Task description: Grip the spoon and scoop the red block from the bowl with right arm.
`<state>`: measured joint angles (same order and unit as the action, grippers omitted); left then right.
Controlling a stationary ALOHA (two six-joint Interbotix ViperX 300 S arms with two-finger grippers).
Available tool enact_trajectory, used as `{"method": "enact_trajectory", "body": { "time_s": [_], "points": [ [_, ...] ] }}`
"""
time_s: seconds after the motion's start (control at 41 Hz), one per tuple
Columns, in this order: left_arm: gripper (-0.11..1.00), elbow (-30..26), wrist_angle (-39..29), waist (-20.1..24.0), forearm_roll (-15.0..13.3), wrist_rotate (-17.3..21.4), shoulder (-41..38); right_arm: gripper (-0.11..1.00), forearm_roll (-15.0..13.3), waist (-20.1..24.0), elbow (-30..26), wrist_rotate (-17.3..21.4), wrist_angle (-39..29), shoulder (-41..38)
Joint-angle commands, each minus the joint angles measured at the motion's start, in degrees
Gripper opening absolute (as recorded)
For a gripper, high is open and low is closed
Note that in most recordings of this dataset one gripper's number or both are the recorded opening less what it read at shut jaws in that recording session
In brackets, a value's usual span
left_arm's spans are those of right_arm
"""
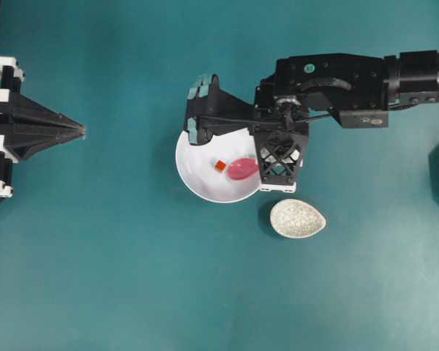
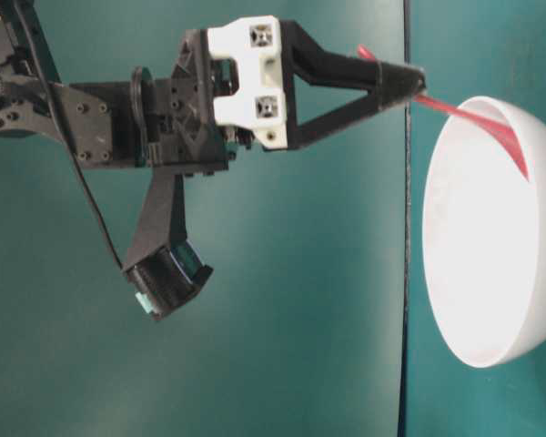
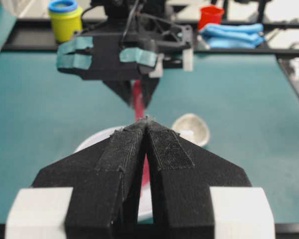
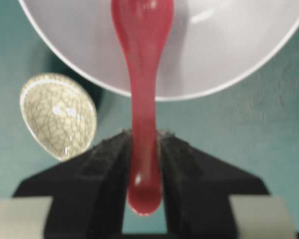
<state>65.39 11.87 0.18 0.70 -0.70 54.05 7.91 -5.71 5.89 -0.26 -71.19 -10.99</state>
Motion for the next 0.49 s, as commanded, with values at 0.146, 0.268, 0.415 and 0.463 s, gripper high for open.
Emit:
{"method": "enact_trajectory", "body": {
  "time_s": [0.146, 0.268, 0.415, 0.463],
  "points": [
    [0.01, -0.88, 0.53, -0.09, 0.18, 0.00, -0.35, 0.25, 0.26, 0.00, -2.90, -0.09, 2.37, -0.35],
    [0.01, -0.88, 0.53, 0.00, 0.18, 0.09, -0.35, 0.25, 0.26, 0.09, -3.43, 0.00, 3.43, -1.05],
    [0.01, -0.88, 0.53, -0.09, 0.18, 0.00, -0.44, 0.25, 0.09, 0.00, -3.52, 0.00, 4.04, -1.41],
    [0.01, -0.88, 0.53, -0.09, 0.18, 0.00, -0.44, 0.25, 0.00, -0.18, -3.43, 0.09, 3.96, -1.41]
  ]
}}
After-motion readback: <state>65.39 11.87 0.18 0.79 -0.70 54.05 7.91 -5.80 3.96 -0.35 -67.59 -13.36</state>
